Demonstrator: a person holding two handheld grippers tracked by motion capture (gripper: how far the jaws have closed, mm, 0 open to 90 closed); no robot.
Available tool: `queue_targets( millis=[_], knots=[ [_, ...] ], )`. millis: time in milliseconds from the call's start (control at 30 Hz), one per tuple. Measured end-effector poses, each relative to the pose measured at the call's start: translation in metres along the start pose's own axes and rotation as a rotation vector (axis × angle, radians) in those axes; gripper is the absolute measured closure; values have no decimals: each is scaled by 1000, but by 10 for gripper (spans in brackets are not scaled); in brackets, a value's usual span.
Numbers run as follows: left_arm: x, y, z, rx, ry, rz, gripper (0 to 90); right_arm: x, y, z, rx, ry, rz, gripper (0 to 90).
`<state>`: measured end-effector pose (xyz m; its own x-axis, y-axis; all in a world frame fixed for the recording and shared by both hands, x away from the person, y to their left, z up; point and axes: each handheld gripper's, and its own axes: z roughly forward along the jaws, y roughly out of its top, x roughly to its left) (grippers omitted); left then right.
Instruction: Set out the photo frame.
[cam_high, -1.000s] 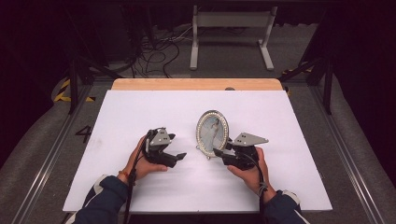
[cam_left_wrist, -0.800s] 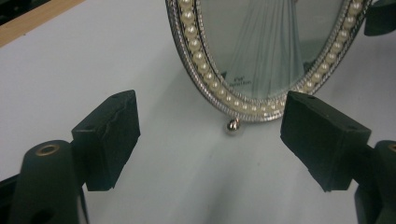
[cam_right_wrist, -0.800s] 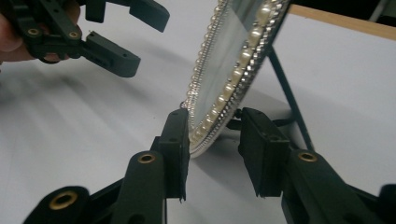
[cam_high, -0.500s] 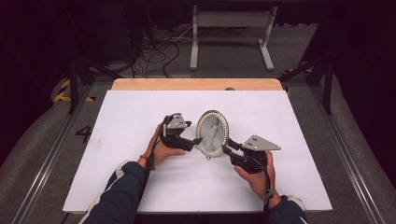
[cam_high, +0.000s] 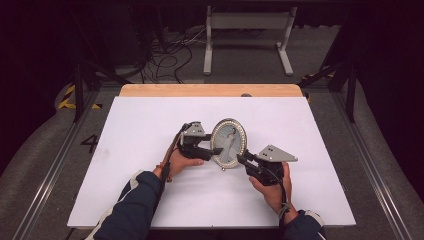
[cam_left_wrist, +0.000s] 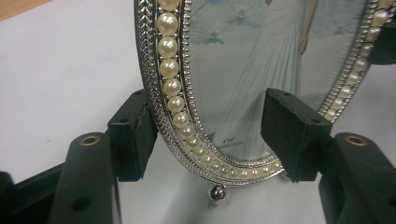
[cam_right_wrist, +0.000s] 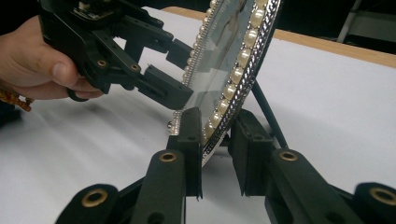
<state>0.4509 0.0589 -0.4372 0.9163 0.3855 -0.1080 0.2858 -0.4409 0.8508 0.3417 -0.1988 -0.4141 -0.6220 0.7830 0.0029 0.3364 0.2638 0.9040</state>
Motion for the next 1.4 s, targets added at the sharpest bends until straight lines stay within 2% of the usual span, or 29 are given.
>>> queue_targets(
  millis=[133,267,433,600,700,833,900,967,1200,1267,1400],
  knots=[
    [-3,-2,-3,17,8,-6,402,-4,1,1,-4,7,25,754],
    [-5,-5,-7,21,5,-7,407,-5,2,4,-3,3,19,756],
    [-10,-9,-9,29,28,-17,402,-7,3,6,-5,5,22,757],
    [-14,-11,-13,37,29,1,402,-9,4,8,-10,6,37,750],
    [-17,-12,-14,34,72,35,448,-9,4,8,-11,4,34,747],
    [-16,-11,-11,23,98,48,434,-6,4,7,-16,-20,24,738],
    [-15,-11,-10,14,98,35,421,-5,4,6,-20,-30,19,737],
    [-15,-10,-10,7,111,42,397,-5,3,5,-24,-31,19,723],
    [-13,-8,-9,-17,114,33,390,-2,3,-1,-33,-49,5,717],
    [-12,-7,-8,-25,95,37,438,-1,2,-2,-39,-55,9,729],
    [-12,-6,-8,-20,77,42,476,-1,1,-4,-35,-61,9,743]
  ],
)
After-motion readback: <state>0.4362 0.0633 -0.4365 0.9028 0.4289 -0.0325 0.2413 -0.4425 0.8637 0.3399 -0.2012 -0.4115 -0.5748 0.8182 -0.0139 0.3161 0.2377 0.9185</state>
